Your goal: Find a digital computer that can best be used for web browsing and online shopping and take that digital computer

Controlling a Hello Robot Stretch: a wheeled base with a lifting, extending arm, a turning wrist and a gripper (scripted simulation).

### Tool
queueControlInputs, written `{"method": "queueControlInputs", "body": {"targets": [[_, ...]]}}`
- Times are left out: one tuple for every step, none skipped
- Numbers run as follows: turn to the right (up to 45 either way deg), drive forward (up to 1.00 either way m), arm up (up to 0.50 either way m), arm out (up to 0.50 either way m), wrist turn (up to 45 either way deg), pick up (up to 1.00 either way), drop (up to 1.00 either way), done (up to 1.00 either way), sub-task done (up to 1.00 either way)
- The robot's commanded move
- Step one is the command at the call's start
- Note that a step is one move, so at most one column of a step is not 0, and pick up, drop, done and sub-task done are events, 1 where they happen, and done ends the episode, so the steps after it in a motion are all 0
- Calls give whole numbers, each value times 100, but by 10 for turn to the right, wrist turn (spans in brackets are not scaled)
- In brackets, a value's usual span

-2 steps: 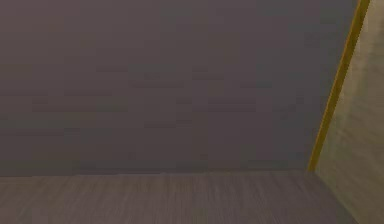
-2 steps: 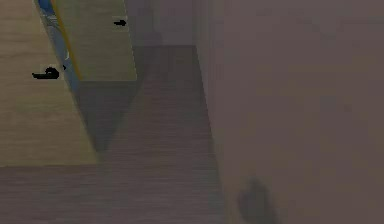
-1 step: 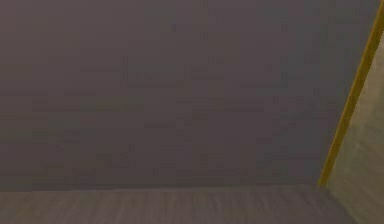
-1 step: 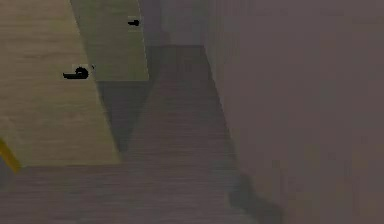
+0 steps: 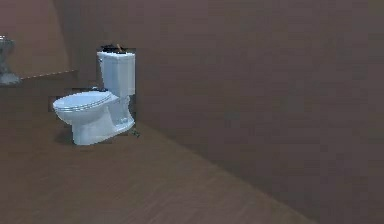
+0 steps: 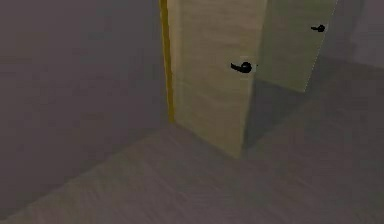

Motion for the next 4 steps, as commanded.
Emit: {"method": "queueControlInputs", "body": {"targets": [[-420,0,0,0,0,0,0,0,0],[-30,0,0,0,0,0,0,0,0],[0,100,0,0,0,0,0,0,0],[0,40,0,0,0,0,0,0,0]]}}
